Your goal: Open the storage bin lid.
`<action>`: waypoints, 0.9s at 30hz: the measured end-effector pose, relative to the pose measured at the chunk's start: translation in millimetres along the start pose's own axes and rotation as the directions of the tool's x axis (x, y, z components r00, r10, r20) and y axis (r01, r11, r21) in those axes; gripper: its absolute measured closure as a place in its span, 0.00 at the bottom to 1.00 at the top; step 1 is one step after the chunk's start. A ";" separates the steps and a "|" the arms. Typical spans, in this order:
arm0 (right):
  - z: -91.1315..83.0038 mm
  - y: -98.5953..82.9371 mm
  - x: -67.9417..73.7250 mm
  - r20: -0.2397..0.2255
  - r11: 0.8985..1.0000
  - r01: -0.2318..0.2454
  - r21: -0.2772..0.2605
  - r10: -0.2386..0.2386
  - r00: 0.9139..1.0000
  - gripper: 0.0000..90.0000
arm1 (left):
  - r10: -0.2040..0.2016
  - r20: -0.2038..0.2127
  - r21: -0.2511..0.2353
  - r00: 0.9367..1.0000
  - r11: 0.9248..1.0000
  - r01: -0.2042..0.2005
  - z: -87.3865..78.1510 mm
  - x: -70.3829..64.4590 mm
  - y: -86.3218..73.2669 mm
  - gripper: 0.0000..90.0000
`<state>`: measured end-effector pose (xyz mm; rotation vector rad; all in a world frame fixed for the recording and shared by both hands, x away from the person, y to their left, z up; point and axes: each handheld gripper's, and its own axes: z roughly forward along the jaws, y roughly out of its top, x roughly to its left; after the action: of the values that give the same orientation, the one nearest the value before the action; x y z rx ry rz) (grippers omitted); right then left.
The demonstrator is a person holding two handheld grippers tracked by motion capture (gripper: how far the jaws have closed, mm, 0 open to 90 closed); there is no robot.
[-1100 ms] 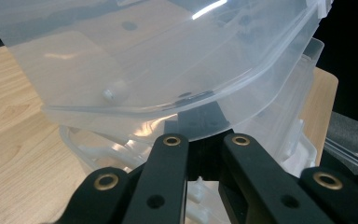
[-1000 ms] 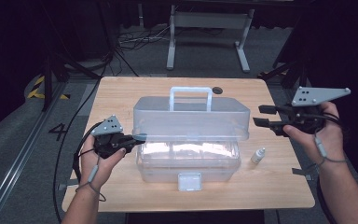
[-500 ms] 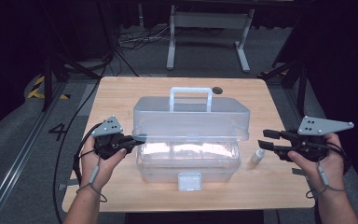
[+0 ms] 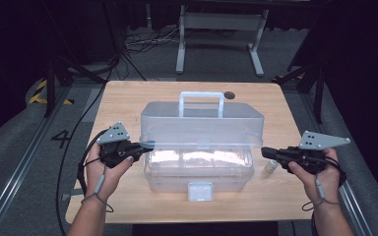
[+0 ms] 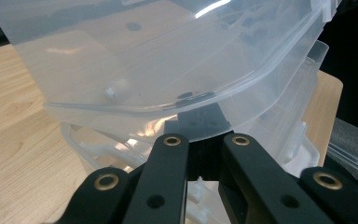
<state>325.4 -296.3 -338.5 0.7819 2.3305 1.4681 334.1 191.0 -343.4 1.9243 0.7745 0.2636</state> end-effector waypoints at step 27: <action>20.2 9.1 -8.9 0.040 0.991 -0.003 -0.137 0.009 0.999 1.00 | -0.004 -0.063 -0.052 0.998 0.999 0.001 1.6 5.2 18.9 1.00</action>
<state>345.4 -283.3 -339.8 0.7748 2.1727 1.5803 346.5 187.6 -328.5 1.8737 0.8040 0.3415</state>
